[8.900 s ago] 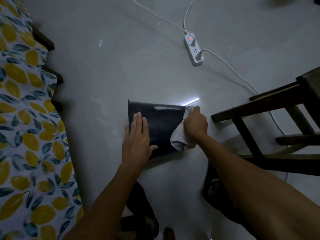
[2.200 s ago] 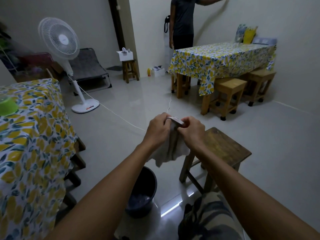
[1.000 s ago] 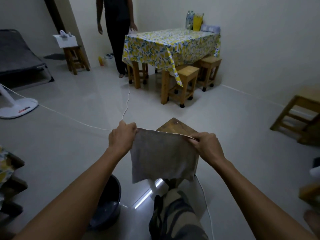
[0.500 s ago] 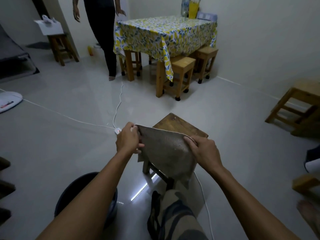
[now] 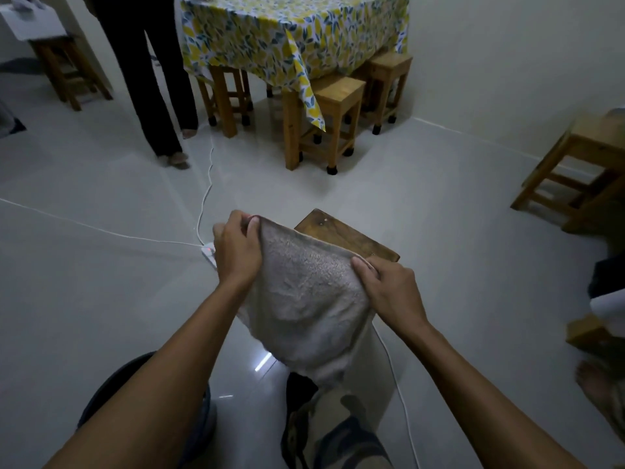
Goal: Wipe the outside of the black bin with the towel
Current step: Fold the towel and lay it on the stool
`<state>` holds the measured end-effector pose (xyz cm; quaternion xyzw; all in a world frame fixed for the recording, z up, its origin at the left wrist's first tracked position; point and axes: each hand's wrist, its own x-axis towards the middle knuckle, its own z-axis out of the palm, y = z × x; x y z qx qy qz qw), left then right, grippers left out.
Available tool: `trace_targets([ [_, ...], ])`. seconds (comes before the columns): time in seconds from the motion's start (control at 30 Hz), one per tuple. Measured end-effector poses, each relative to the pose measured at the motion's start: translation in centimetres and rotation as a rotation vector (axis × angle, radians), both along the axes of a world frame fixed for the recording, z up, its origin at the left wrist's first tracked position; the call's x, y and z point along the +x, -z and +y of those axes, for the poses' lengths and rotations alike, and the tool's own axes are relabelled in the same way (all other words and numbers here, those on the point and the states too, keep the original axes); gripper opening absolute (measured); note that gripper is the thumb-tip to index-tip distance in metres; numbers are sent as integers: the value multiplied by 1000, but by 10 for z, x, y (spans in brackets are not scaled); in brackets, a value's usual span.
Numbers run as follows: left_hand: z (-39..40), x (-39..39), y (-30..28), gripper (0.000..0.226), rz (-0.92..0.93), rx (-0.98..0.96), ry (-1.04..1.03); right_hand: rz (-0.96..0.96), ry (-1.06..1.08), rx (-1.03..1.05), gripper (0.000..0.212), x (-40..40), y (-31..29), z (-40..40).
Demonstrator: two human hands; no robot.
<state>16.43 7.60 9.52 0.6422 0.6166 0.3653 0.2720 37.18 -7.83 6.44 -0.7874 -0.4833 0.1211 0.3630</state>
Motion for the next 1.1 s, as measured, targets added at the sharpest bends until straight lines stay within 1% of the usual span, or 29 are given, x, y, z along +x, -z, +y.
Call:
trace_targets([
  [0.13, 40, 49, 19, 22, -21, -9, 97, 8, 74, -58, 45, 33, 27, 28],
  [0.27, 63, 87, 56, 18, -26, -37, 199, 20, 190, -157, 52, 64, 59, 45],
  [0.43, 79, 113, 93, 15, 7, -107, 221, -14, 223, -268, 44, 84, 86, 58],
  [0.8, 126, 146, 130, 16, 56, -49, 290, -102, 275, -270, 45, 126, 114, 90],
  [0.97, 134, 160, 132, 15, 111, -55, 272, -171, 275, -222, 47, 145, 115, 96],
  [1.1, 138, 168, 132, 17, 173, -52, 272, -187, 258, -197, 44, 154, 118, 100],
])
